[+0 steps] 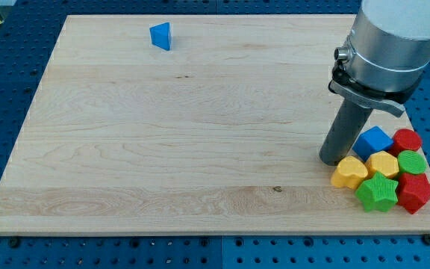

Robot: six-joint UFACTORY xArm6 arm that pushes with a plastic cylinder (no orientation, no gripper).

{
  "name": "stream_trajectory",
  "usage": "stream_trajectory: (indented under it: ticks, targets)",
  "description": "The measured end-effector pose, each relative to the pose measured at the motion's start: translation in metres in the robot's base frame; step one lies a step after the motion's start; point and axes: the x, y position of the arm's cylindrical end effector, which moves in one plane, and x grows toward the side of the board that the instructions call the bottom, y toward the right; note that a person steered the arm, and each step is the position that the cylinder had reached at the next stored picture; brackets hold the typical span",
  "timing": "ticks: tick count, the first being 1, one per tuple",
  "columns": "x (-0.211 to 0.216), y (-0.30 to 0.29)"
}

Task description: Push blue triangle to yellow yellow heart

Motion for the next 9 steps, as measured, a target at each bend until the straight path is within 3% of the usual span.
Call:
stream_trajectory:
  ticks: [1,6,9]
  targets:
    - [-0.006,-0.009]
    - [-0.170,-0.281]
    - [-0.273,-0.338]
